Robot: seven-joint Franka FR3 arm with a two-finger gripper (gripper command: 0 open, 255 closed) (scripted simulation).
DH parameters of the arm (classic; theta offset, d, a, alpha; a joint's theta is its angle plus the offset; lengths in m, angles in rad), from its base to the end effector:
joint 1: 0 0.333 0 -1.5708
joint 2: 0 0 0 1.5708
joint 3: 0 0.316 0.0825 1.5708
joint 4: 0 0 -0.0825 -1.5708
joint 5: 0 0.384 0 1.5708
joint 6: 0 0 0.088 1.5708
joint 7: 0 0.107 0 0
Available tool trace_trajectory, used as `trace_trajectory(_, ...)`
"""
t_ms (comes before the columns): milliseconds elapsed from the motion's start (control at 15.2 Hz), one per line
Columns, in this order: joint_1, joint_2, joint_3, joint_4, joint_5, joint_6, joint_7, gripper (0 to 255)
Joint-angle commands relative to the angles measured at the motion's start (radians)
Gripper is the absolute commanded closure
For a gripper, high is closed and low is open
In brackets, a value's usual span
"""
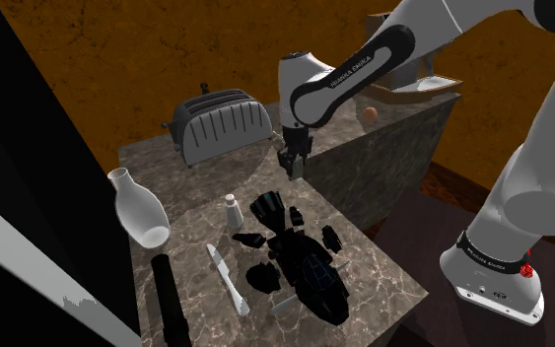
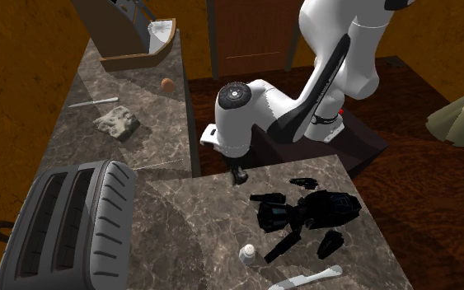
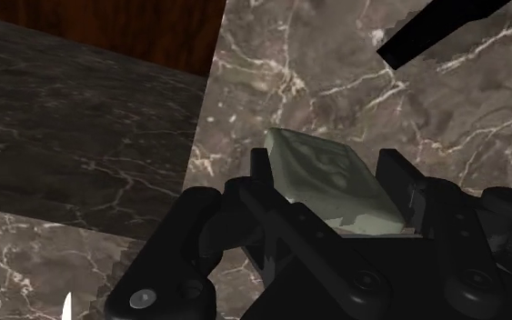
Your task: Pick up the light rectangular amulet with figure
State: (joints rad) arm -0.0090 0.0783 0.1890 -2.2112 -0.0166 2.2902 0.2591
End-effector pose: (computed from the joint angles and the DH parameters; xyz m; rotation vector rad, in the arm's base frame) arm 0.5298 0.0956 0.3446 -3.1371 0.1079 -0.0026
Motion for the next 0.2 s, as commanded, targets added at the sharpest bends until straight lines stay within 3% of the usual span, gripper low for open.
trace_trajectory(0, 0.0, -0.016, 0.001, 0.012, 0.004, -0.029, -0.003, 255)
trace_trajectory(132, 0.0, -0.018, 0.001, 0.013, 0.005, -0.031, -0.003, 255)
